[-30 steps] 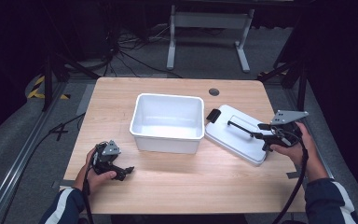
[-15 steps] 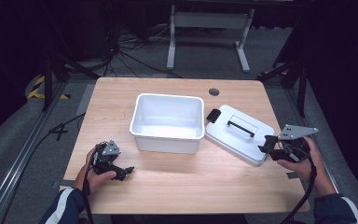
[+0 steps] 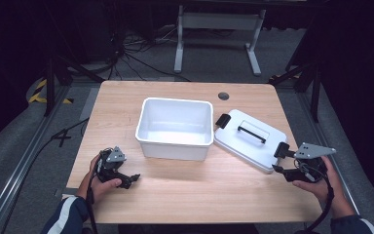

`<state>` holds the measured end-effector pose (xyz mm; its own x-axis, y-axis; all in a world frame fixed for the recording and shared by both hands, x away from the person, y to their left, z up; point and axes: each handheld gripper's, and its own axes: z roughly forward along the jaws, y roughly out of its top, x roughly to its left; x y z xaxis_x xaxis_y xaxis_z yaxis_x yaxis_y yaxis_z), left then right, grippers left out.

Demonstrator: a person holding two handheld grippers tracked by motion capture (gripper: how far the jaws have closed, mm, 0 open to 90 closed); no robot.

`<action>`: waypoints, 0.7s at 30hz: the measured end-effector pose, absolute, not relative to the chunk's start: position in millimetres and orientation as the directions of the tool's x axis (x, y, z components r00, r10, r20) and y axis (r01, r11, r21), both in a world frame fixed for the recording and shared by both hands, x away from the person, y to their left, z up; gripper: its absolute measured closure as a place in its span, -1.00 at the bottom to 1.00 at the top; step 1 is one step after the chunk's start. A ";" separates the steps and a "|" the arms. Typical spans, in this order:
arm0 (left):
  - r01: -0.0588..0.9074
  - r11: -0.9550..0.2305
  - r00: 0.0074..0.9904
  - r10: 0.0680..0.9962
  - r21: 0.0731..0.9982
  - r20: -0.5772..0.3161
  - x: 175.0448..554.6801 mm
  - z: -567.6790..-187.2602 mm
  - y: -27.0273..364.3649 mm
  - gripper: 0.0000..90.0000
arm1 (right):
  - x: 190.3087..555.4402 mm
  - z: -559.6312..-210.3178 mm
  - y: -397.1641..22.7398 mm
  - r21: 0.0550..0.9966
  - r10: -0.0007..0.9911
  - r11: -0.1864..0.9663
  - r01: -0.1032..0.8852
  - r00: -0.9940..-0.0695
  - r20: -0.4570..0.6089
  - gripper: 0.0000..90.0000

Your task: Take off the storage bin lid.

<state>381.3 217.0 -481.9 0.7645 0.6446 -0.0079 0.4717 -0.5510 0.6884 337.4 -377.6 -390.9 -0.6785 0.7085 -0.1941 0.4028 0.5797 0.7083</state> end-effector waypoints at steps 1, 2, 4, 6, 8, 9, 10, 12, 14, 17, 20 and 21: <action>0.470 -0.547 0.764 0.646 0.693 -0.009 381.3 -482.4 216.8 -0.99 | 335.5 -393.6 -378.7 0.710 0.711 0.576 0.405 -0.676 -0.191 -0.30; 0.470 -0.547 0.764 0.645 0.692 -0.009 381.3 -482.3 216.9 -0.99 | 333.2 -397.0 -380.1 0.714 0.712 0.572 0.404 -0.676 -0.187 -0.31; 0.470 -0.548 0.764 0.645 0.692 -0.008 381.4 -482.3 216.9 -0.99 | 329.3 -403.1 -382.3 0.720 0.711 0.567 0.399 -0.679 -0.184 -0.32; 0.470 -0.548 0.764 0.645 0.692 -0.009 381.4 -482.3 216.9 -0.99 | 326.0 -410.2 -383.9 0.716 0.716 0.573 0.400 -0.670 -0.199 -0.35; 0.470 -0.548 0.764 0.645 0.692 -0.009 381.4 -482.3 216.9 -0.99 | 323.0 -417.9 -385.8 0.712 0.714 0.574 0.404 -0.673 -0.194 -0.32; 0.471 -0.549 0.765 0.644 0.691 -0.009 381.4 -482.2 217.0 -0.99 | 321.7 -421.9 -387.3 0.715 0.712 0.570 0.404 -0.678 -0.185 -0.33; 0.471 -0.550 0.765 0.644 0.690 -0.008 381.4 -482.0 217.0 -0.99 | 320.4 -426.5 -389.2 0.721 0.709 0.562 0.405 -0.685 -0.167 -0.35; 0.471 -0.550 0.765 0.644 0.689 -0.008 381.4 -482.0 217.0 -0.99 | 318.7 -433.6 -391.5 0.731 0.718 0.552 0.402 -0.674 -0.171 -0.36; 0.471 -0.549 0.765 0.644 0.691 -0.009 381.4 -482.1 217.0 -0.99 | 318.2 -441.9 -394.6 0.737 0.728 0.532 0.418 -0.670 -0.146 -0.39; 0.471 -0.548 0.764 0.645 0.691 -0.008 381.3 -482.2 216.9 -0.99 | 317.4 -454.1 -398.0 0.740 0.743 0.509 0.438 -0.659 -0.121 -0.41; 0.471 -0.551 0.765 0.644 0.689 -0.008 381.4 -481.9 217.0 -0.99 | 316.7 -462.3 -399.3 0.742 0.748 0.497 0.450 -0.656 -0.102 -0.43; 0.471 -0.551 0.764 0.645 0.689 -0.006 381.5 -481.9 217.1 -0.99 | 316.5 -465.5 -399.7 0.743 0.752 0.488 0.458 -0.652 -0.092 -0.45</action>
